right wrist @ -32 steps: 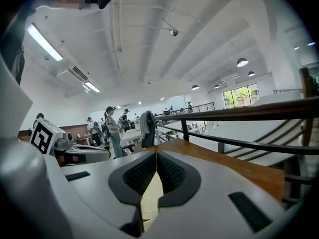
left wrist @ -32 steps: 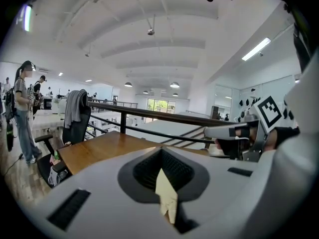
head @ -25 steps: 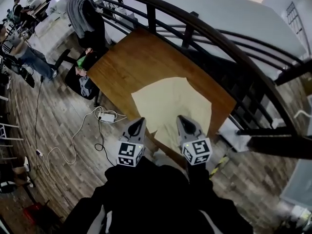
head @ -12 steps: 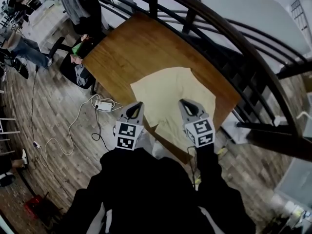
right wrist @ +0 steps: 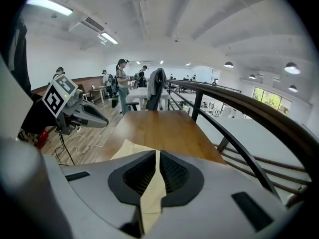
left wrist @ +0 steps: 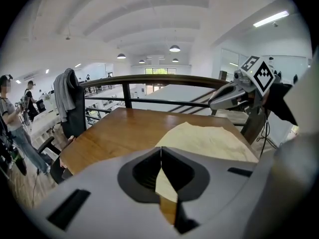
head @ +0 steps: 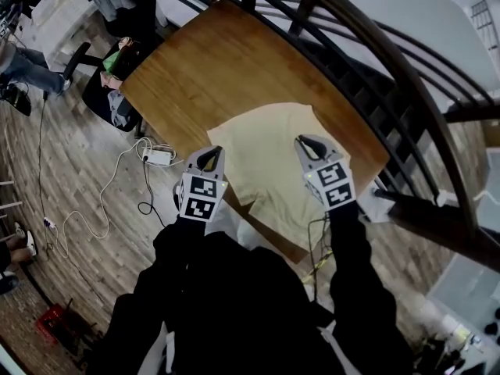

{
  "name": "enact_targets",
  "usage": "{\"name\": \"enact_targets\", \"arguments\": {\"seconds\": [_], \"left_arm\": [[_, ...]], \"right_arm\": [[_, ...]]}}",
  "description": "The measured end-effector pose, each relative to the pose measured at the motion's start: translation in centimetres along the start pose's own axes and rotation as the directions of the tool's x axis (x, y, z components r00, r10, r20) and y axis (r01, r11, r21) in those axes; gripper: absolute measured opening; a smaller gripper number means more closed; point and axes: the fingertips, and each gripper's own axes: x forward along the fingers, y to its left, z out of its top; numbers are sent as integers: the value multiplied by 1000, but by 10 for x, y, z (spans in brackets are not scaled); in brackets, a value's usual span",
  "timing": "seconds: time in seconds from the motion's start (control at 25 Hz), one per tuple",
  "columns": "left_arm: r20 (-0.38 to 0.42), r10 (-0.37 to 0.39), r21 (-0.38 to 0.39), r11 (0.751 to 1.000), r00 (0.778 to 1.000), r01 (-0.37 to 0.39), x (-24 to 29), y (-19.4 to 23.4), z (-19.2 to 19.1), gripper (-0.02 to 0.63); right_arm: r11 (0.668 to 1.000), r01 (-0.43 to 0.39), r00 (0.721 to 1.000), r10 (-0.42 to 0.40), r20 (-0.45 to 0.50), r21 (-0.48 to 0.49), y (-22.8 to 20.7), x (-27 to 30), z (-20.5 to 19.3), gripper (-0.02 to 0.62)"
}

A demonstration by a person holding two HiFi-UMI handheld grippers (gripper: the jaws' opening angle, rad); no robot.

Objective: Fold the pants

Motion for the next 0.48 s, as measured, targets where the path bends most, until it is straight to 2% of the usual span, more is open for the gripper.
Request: {"name": "enact_targets", "arguments": {"seconds": [0.08,0.2,0.48], "left_arm": [[-19,-7,3,1000,1000,7,10,9,-3,3],[-52,-23,8,1000,998,23,25,22,-9,5],[-158,-46,37,998,986,53,56,32,-36,54]], "right_arm": [[1000,-5,999,4,-31,-23,-8,13,3,13],[997,-24,994,15,-110,-79,-19,36,-1,80],[978,-69,971,21,-237,-196,-46,74,-30,86]]}}
